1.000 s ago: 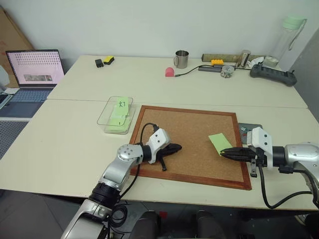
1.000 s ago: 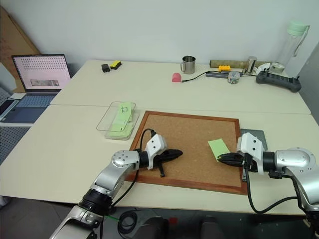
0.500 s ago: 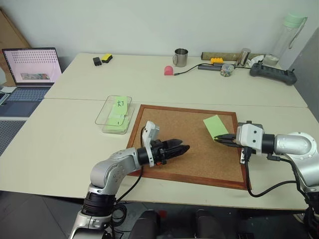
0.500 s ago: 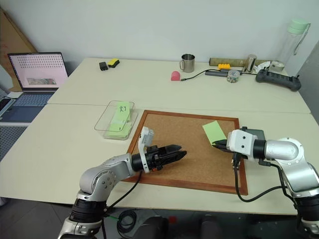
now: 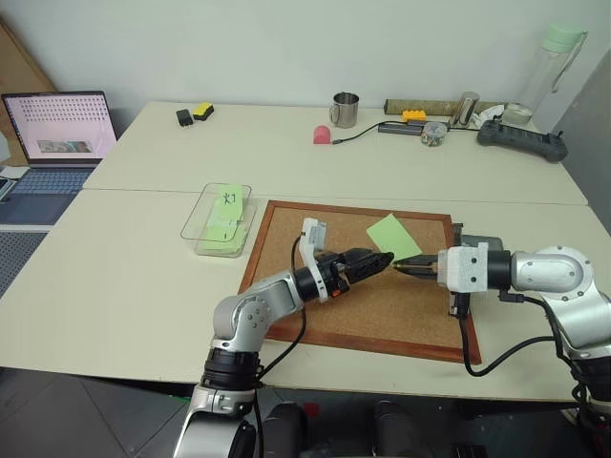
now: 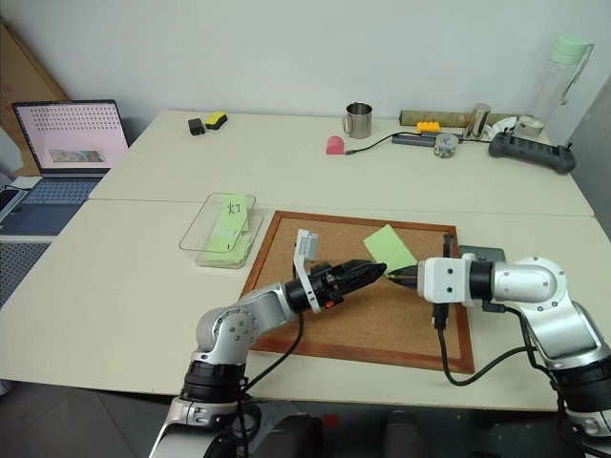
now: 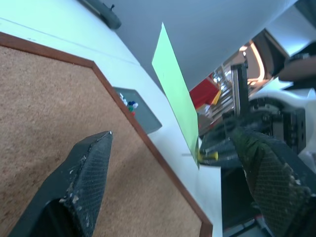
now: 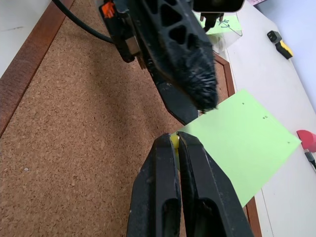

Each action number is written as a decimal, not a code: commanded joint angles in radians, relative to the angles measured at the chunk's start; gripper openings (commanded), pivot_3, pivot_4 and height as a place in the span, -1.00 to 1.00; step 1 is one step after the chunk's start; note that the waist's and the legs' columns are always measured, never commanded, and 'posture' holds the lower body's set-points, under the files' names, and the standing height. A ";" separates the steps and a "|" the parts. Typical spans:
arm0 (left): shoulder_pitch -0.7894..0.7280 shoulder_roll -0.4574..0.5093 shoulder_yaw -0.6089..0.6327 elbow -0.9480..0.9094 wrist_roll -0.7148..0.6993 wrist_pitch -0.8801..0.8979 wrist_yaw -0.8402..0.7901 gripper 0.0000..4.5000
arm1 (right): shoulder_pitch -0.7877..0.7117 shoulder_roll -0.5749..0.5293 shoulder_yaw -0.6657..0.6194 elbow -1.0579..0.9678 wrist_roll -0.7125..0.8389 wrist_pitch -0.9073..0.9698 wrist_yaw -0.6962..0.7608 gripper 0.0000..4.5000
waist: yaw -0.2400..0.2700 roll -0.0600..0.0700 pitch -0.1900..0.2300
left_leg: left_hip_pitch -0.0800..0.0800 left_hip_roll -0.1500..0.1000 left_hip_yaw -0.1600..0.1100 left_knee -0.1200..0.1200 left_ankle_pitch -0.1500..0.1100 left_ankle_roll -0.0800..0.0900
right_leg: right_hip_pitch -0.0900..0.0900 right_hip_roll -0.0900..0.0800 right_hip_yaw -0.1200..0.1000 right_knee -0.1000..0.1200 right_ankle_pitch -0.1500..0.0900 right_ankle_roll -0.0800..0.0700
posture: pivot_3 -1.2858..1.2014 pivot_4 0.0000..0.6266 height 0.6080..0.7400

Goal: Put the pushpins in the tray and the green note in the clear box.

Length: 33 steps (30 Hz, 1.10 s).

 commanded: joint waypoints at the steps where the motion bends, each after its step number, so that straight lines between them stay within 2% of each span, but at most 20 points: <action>1: -0.035 -0.028 0.029 -0.002 -0.051 -0.001 0.009 0.75 | -0.026 -0.010 0.003 -0.041 -0.006 -0.036 0.009 -1.00 | 0.000 0.000 0.000 | 0.000 0.000 0.000 0.000 0.000 0.000 | 0.000 0.000 0.000 0.000 0.000 0.000 | 0.03 -0.52 1.00; 3: -0.040 -0.034 0.030 0.003 -0.051 -0.003 0.012 0.65 | -0.030 -0.008 0.008 -0.036 -0.010 -0.045 0.010 -1.00 | 0.000 0.000 0.000 | 0.000 0.000 0.000 0.000 0.000 0.000 | 0.000 0.000 0.000 0.000 0.000 0.000 | 0.03 -0.52 1.00; 6: -0.044 -0.037 0.029 0.008 -0.053 -0.005 0.014 0.31 | -0.036 -0.005 0.013 -0.026 -0.016 -0.056 0.010 -1.00 | -0.001 0.000 0.000 | 0.000 0.000 0.000 0.000 0.000 -0.001 | 0.000 0.000 0.000 0.000 0.000 0.000 | 0.03 -0.52 1.00; 12: -0.043 -0.035 0.021 0.011 -0.050 -0.008 0.003 -0.18 | -0.046 -0.001 0.022 -0.010 -0.023 -0.081 0.005 -1.00 | -0.001 0.000 0.000 | 0.000 0.000 0.000 0.000 0.001 -0.001 | 0.000 0.000 0.000 0.000 0.000 0.000 | 0.03 -0.52 1.00; 16: -0.044 -0.034 0.020 0.016 -0.042 -0.013 0.006 -0.43 | -0.043 0.003 0.025 -0.006 -0.027 -0.091 -0.001 -1.00 | 0.000 0.000 0.000 | 0.000 0.000 0.000 0.000 0.001 -0.001 | 0.000 0.000 0.000 0.000 0.000 0.000 | 0.03 -0.52 1.00; 17: -0.043 -0.035 0.021 0.019 -0.040 -0.016 0.010 -0.57 | -0.043 0.005 0.025 -0.007 -0.028 -0.091 -0.003 -1.00 | 0.000 0.000 0.000 | 0.000 0.000 0.000 0.000 0.001 -0.001 | 0.000 0.000 0.000 0.000 0.000 0.000 | 0.03 -0.52 1.00; 22: -0.043 -0.035 0.021 0.034 -0.035 -0.021 0.013 -0.99 | -0.045 0.012 0.031 -0.003 -0.030 -0.097 -0.009 -1.00 | 0.000 -0.001 0.000 | 0.000 0.000 0.000 0.000 0.001 -0.001 | 0.000 0.000 0.000 0.000 0.000 0.000 | 0.03 -0.52 1.00; 33: -0.053 -0.056 0.056 0.105 -0.003 -0.054 0.093 -0.99 | -0.043 0.044 0.012 -0.035 -0.012 -0.105 -0.048 -1.00 | 0.000 -0.001 0.000 | 0.000 0.000 0.000 0.000 0.001 -0.001 | 0.000 0.000 0.000 0.000 0.000 0.000 | 0.03 -0.52 1.00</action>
